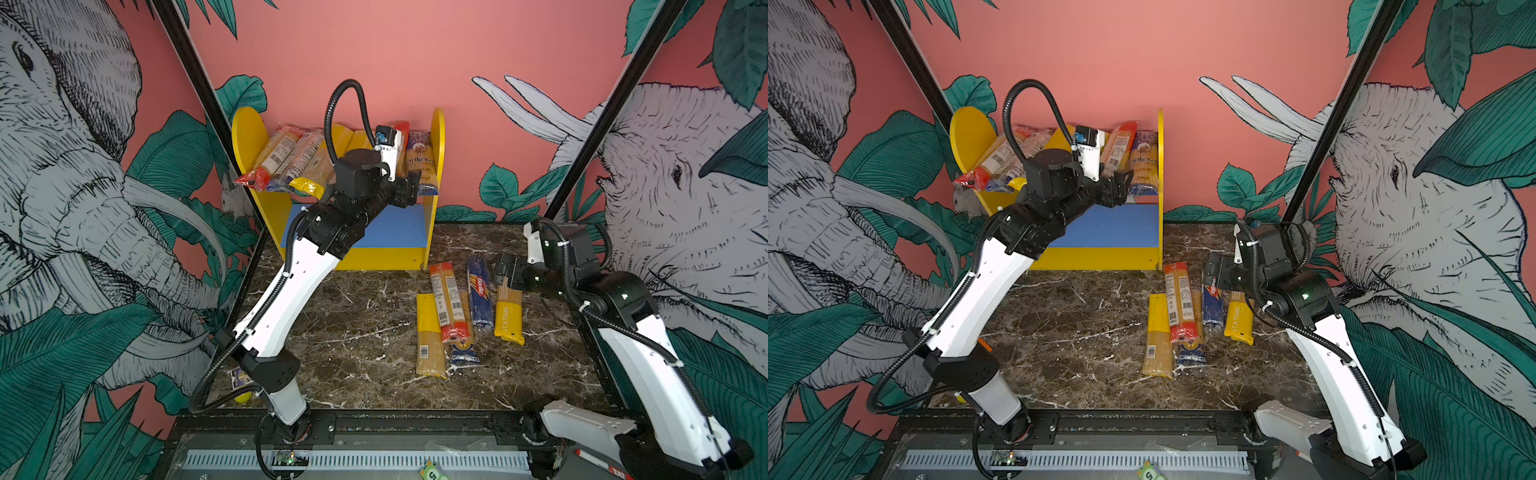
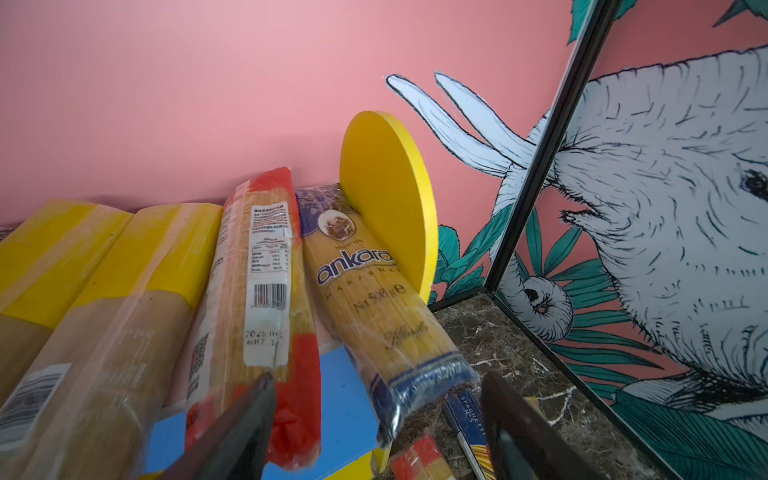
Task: Place and organize the pasta boxes and bags onto the shelf
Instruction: 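Open the left gripper and lower it back toward the remaining bags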
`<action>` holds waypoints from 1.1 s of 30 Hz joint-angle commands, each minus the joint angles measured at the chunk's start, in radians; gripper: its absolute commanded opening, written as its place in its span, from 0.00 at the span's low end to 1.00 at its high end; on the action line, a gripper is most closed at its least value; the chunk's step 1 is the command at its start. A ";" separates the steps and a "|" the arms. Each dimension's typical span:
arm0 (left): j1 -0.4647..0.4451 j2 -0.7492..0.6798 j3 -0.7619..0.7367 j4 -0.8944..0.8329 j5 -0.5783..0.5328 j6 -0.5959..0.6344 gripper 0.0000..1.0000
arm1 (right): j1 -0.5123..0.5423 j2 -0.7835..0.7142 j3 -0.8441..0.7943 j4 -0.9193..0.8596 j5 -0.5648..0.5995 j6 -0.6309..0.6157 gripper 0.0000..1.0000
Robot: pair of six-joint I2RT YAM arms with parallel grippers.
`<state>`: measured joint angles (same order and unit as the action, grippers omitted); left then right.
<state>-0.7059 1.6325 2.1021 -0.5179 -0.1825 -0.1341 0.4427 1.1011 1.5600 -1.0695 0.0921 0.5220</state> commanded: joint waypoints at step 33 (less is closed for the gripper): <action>-0.510 -0.205 -1.156 0.246 -0.264 -0.536 0.83 | -0.005 -0.045 0.017 -0.240 -0.094 -0.044 0.99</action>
<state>-1.1915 1.3949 0.9421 -0.3363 -0.4496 -0.6113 0.4427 1.0733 1.5806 -1.2625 -0.0299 0.4881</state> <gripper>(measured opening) 0.833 0.988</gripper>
